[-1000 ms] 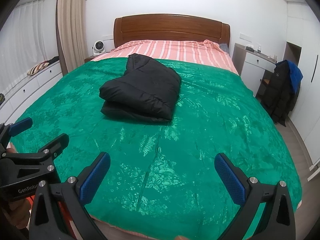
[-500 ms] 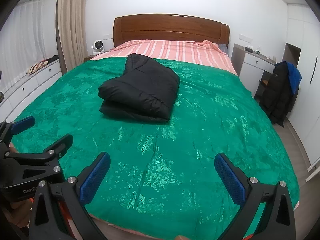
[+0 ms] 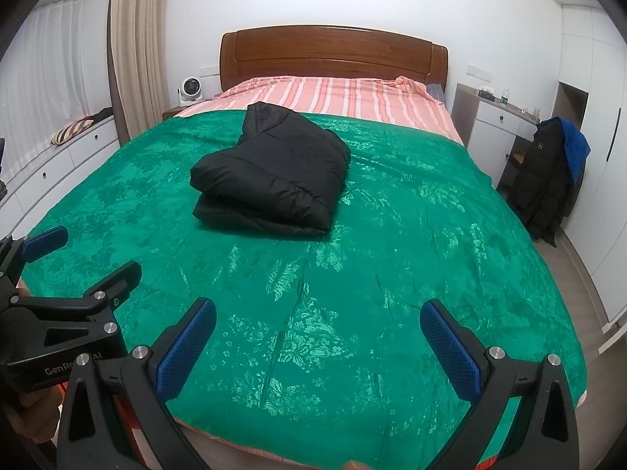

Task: Fold large clothes

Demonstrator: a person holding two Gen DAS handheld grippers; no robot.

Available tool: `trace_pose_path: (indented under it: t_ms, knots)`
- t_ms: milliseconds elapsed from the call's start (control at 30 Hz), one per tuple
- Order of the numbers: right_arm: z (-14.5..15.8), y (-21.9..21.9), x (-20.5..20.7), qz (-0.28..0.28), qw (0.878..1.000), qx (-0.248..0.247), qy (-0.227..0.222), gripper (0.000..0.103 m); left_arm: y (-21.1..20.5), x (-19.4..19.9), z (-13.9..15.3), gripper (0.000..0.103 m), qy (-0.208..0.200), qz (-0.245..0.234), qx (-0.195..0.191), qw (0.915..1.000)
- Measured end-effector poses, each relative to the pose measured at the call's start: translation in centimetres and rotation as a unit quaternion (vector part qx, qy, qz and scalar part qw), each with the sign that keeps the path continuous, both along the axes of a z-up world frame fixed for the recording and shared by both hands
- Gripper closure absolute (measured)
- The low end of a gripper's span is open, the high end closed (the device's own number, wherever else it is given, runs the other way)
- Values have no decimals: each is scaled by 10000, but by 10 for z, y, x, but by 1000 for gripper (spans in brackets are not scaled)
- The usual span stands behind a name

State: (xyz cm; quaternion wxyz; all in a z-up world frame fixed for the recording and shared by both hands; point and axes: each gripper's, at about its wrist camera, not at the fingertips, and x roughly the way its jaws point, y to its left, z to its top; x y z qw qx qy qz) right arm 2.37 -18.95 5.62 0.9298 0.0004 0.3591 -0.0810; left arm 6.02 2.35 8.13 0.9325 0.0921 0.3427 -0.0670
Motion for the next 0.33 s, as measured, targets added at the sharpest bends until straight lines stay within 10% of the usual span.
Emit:
trace_pose_path:
  t_ms: [333]
  knots:
    - [-5,-2,0,-61,9999,3,85,0,1,-3,0,0,-112,-70,-88,9999]
